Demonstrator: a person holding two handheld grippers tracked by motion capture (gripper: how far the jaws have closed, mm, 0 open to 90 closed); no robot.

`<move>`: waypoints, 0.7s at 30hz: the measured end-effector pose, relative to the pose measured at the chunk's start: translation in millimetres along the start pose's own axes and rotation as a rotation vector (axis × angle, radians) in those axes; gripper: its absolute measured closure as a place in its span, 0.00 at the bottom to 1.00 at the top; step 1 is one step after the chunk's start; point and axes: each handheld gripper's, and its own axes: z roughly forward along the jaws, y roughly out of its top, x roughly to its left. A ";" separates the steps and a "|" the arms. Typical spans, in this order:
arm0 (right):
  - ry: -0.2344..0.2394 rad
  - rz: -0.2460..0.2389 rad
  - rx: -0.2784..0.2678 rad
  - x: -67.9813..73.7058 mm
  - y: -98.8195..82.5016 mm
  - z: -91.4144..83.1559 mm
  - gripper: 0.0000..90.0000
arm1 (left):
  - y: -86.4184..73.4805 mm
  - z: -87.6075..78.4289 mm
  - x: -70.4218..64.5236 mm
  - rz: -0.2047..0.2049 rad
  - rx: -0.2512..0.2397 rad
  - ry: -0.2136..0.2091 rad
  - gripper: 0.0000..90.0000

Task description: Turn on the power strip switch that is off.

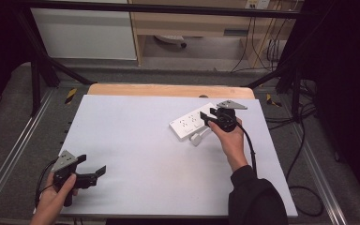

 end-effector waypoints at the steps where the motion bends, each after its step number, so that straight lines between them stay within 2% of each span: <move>1: 0.011 0.011 0.000 -0.4 -0.6 0.7 0.57 | 0.0 -0.1 0.1 0.000 -0.001 0.000 0.07; 8: 0.008 0.015 0.004 -0.2 -4.0 5.5 0.65 | 0.0 -0.2 0.4 0.000 -0.003 0.000 0.07; 12: 0.006 0.003 0.008 2.8 -7.0 9.3 0.73 | -0.1 -0.3 0.4 0.001 -0.001 0.000 0.07; 21: 0.015 -0.013 0.016 10.0 -15.3 16.7 0.84 | -0.2 -0.3 0.7 -0.001 -0.001 0.001 0.07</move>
